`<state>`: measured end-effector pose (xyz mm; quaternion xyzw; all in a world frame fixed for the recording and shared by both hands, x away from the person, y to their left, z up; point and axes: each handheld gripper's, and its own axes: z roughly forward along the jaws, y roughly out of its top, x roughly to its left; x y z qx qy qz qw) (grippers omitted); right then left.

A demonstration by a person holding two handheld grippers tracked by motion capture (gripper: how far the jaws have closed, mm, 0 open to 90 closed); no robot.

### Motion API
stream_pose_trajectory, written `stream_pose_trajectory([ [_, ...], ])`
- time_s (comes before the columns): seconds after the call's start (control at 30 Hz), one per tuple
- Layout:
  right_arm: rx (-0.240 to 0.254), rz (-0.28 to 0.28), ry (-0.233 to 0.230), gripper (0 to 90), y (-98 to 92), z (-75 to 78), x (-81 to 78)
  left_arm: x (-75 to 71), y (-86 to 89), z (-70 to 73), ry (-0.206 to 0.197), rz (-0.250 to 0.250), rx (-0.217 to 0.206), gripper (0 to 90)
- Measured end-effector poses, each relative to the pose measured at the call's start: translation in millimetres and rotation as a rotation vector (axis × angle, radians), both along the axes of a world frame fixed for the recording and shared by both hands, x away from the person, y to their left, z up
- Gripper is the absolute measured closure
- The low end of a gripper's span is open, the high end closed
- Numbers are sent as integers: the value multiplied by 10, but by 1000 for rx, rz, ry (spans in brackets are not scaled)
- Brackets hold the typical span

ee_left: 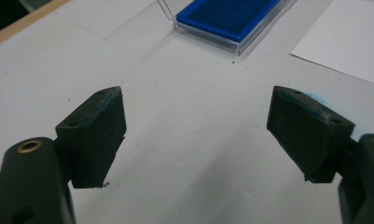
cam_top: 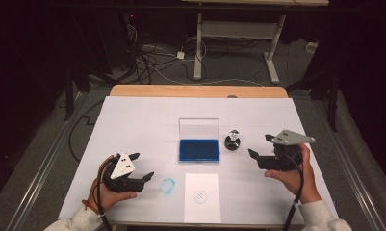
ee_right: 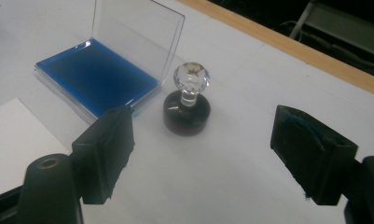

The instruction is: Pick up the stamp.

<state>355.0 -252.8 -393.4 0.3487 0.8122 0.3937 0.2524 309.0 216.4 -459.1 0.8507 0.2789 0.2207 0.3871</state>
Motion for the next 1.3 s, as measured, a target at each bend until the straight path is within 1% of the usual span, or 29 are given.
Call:
stream_pose_trajectory([
  [0.03,0,0,0,219,0,0,0,13,2,-11,11,-9,5,197],
  [0.07,-25,14,16,218,80,14,117,24,0,-35,22,-20,14,208],
  [0.1,-34,22,26,218,116,11,177,24,0,-35,22,-20,14,208],
  [0.13,-44,25,41,219,148,3,236,24,-1,-43,24,-25,25,208],
  [0.17,-56,30,59,220,176,-8,296,24,-1,-43,24,-25,25,208],
  [0.2,-57,36,83,224,199,-25,357,12,-3,-39,22,-24,28,208],
  [0.3,-83,27,124,222,259,-74,515,-11,-7,-34,19,-22,31,208],
  [0.33,-83,27,124,222,259,-74,515,-11,-7,-34,19,-22,31,208],
  [0.37,-77,22,142,213,275,-100,598,-13,-10,-38,21,-27,36,208],
  [0.4,-73,19,149,216,279,-114,630,-10,-21,-43,26,-33,45,208],
  [0.47,-66,16,154,220,291,-141,685,-10,-28,-46,25,-35,48,207],
  [0.5,-66,16,154,220,291,-141,685,-12,-36,-48,23,-36,54,207],
  [0.53,-73,15,166,231,334,-172,727,-13,-39,-49,22,-37,57,208],
  [0.6,-89,21,175,242,389,-209,764,-18,-46,-52,23,-37,63,208],
  [0.63,-89,21,175,242,389,-209,764,-22,-49,-52,23,-35,68,208],
  [0.67,-80,23,179,253,440,-252,800,-31,-50,-52,24,-32,71,207],
  [0.7,-81,23,184,266,464,-276,820,-31,-50,-52,24,-32,71,208],
  [0.77,-108,23,188,297,520,-317,848,-38,-52,-53,24,-31,72,208],
  [0.8,-108,23,188,297,520,-317,848,-38,-52,-53,24,-31,72,208],
  [0.83,-112,28,192,346,551,-339,870,-38,-55,-56,25,-29,73,208],
  [0.93,-109,38,192,392,573,-364,892,-34,-55,-67,29,-27,76,207],
  [0.97,-109,38,192,392,573,-364,892,-33,-53,-69,30,-26,77,207],
  [1.0,-109,51,200,421,582,-372,897,-34,-47,-72,33,-27,78,208],
  [1.1,-114,48,190,442,584,-372,900,-36,-45,-75,36,-26,77,208],
  [1.13,-106,47,184,456,583,-369,896,-37,-44,-75,35,-27,79,207],
  [1.17,-84,56,177,466,583,-361,891,-40,-43,-77,38,-26,78,207],
  [1.2,-84,60,175,480,592,-358,886,-40,-44,-76,38,-26,78,207],
  [1.23,-96,61,170,496,603,-357,882,-40,-44,-76,38,-26,78,207],
  [1.3,-103,49,159,539,612,-353,877,-41,-48,-77,38,-28,80,207],
])
